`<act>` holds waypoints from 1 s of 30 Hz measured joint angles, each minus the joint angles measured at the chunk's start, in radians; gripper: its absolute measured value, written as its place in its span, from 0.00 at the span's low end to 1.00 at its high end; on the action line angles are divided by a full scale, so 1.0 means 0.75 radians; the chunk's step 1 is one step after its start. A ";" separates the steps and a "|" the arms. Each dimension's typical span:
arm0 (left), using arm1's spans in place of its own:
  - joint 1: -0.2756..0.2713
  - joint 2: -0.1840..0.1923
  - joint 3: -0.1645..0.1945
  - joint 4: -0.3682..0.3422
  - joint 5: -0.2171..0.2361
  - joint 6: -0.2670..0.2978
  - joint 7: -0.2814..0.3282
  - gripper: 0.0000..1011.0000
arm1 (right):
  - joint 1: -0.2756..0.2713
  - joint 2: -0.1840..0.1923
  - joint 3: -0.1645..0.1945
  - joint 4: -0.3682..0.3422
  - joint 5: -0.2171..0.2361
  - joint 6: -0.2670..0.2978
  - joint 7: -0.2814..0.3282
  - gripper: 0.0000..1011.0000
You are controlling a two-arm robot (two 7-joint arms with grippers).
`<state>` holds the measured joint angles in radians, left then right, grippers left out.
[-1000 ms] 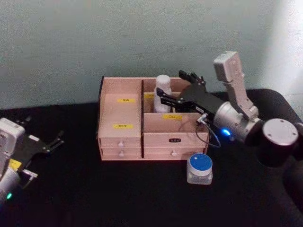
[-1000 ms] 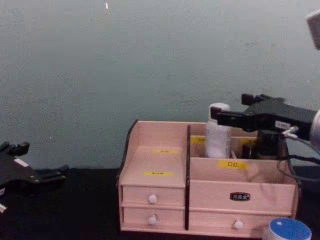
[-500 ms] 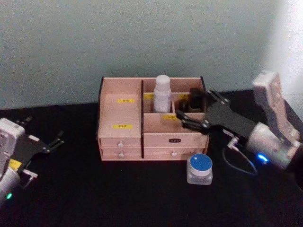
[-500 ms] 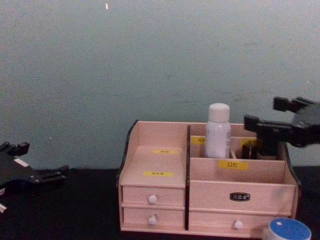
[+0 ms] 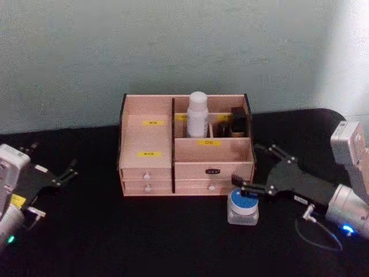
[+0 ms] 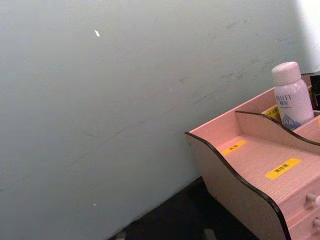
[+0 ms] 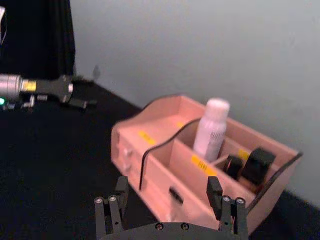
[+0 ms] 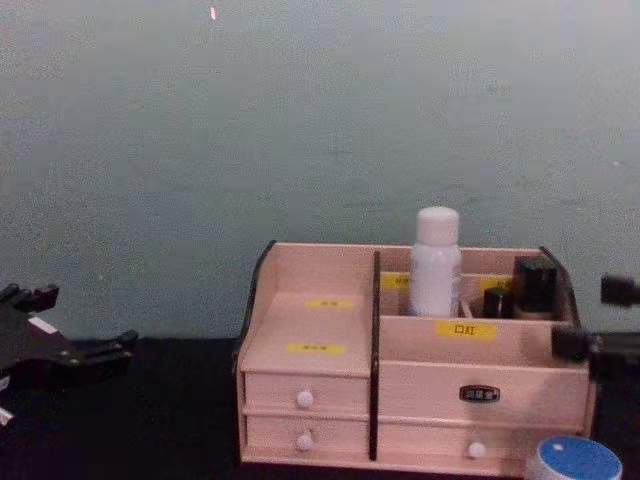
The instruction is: Pick up the facial cleanser and watermelon frost from the table and place them into the tiered storage box.
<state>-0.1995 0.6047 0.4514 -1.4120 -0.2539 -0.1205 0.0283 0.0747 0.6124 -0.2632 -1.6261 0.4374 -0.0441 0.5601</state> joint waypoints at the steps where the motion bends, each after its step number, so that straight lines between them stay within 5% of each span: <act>1: 0.000 0.000 0.000 0.000 0.000 0.000 0.000 0.99 | -0.010 0.012 -0.006 -0.002 0.002 0.013 0.001 0.99; 11: 0.000 0.000 0.000 0.000 0.000 0.000 0.000 0.99 | -0.029 0.042 -0.048 0.026 0.007 0.088 -0.010 0.99; 30: 0.000 0.000 0.000 0.000 0.000 0.000 0.000 0.99 | 0.029 0.018 -0.106 0.149 -0.010 0.154 -0.039 0.99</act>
<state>-0.1995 0.6047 0.4514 -1.4120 -0.2539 -0.1205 0.0282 0.0967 0.6255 -0.3430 -1.5146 0.4297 0.0713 0.5308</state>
